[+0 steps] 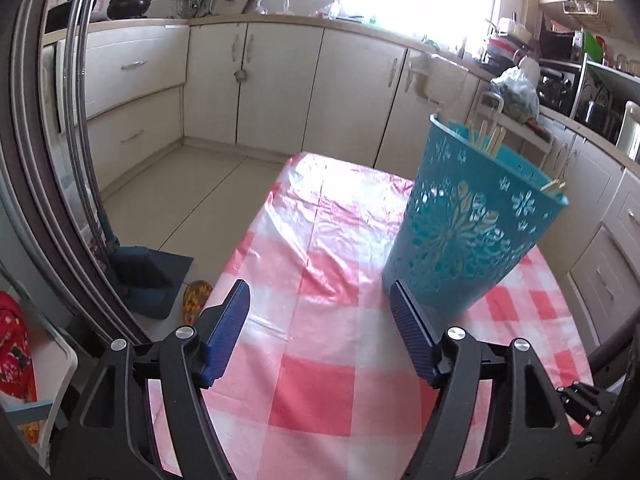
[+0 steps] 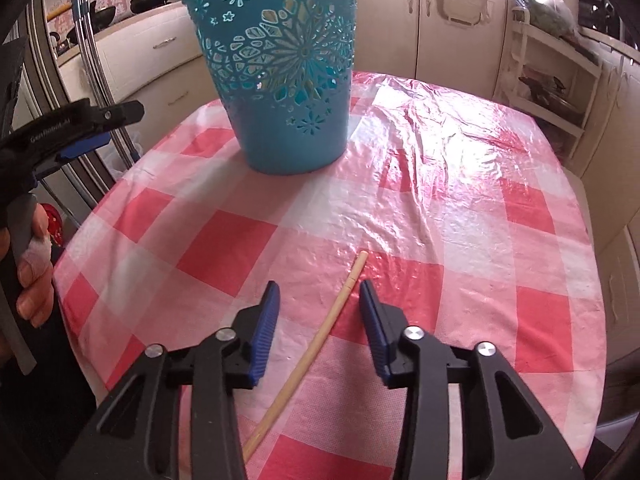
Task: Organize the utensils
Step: 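Lower the right gripper onto the last chopstick and close on it, then raise the chopstick with the right gripper over the basket and release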
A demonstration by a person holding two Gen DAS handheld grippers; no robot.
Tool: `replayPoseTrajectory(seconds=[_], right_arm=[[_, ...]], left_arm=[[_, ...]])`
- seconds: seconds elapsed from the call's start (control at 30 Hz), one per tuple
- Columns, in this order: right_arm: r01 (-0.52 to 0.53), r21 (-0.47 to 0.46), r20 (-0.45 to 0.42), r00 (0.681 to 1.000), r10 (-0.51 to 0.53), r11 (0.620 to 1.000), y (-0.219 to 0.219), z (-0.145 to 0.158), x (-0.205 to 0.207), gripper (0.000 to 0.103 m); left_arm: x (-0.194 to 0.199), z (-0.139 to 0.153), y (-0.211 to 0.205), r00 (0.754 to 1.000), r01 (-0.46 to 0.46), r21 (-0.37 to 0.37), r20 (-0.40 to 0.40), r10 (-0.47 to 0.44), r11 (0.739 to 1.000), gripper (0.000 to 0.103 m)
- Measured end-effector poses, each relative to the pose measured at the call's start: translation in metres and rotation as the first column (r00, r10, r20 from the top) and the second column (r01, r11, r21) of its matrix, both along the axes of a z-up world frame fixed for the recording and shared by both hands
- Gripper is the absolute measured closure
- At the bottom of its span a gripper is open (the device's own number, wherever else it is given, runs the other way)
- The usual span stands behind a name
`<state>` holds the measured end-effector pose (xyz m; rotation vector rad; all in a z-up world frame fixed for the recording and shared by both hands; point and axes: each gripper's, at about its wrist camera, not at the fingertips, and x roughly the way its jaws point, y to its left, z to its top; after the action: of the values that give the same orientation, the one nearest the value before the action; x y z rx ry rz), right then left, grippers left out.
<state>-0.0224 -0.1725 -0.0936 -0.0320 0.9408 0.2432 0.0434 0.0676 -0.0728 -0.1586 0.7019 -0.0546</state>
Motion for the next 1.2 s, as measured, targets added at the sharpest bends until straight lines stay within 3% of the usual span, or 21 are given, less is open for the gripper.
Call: replayPoseTrajectory(seconds=[0.03, 0.07, 0.17, 0.37, 0.53, 0.67, 0.97, 1.1, 1.2], right_arm=[[-0.015, -0.016, -0.003, 1.0, 0.015, 1.0, 0.002, 0.001, 0.0, 0.086], [-0.046, -0.022, -0.014, 0.999, 0.046, 0.999, 0.005, 0.001, -0.001, 0.09], [-0.107, -0.046, -0.041, 0.994, 0.105, 0.993, 0.008, 0.004, -0.003, 0.091], [-0.116, -0.044, -0.087, 0.99, 0.112, 0.992, 0.008, 0.004, 0.002, 0.093], [-0.059, 0.12, -0.118, 0.99, 0.074, 0.991, -0.01, 0.003, 0.001, 0.098], [-0.034, 0.274, -0.117, 0.991, 0.068, 0.961, -0.027, 0.012, -0.004, 0.098], [-0.064, 0.524, 0.048, 0.998, 0.046, 0.849, -0.048, 0.087, -0.001, 0.098], [-0.116, 0.574, 0.183, 0.983, 0.011, 0.811, -0.051, 0.14, 0.021, 0.098], [-0.155, 0.569, 0.297, 0.955, -0.026, 0.808, -0.039, 0.176, 0.045, 0.098]], left_arm=[[0.001, -0.004, -0.002, 1.0, 0.005, 0.011, -0.009, -0.004, 1.0, 0.034], [0.001, -0.008, -0.004, 1.0, 0.008, 0.023, -0.014, -0.008, 1.0, 0.031], [0.003, -0.015, -0.012, 0.999, 0.018, 0.066, -0.028, -0.016, 0.998, 0.026], [0.006, -0.022, -0.022, 0.998, 0.042, 0.099, -0.042, -0.038, 0.994, 0.024], [0.007, -0.025, -0.025, 0.997, 0.062, 0.107, -0.062, -0.055, 0.992, 0.023], [0.008, -0.025, -0.024, 0.996, 0.058, 0.101, -0.073, -0.051, 0.993, 0.023], [0.011, -0.028, -0.022, 0.995, 0.049, 0.092, -0.095, -0.04, 0.995, 0.023], [0.011, -0.028, -0.021, 0.995, 0.043, 0.09, -0.095, -0.035, 0.995, 0.023], [0.011, -0.028, -0.021, 0.995, 0.041, 0.09, -0.096, -0.032, 0.995, 0.022]])
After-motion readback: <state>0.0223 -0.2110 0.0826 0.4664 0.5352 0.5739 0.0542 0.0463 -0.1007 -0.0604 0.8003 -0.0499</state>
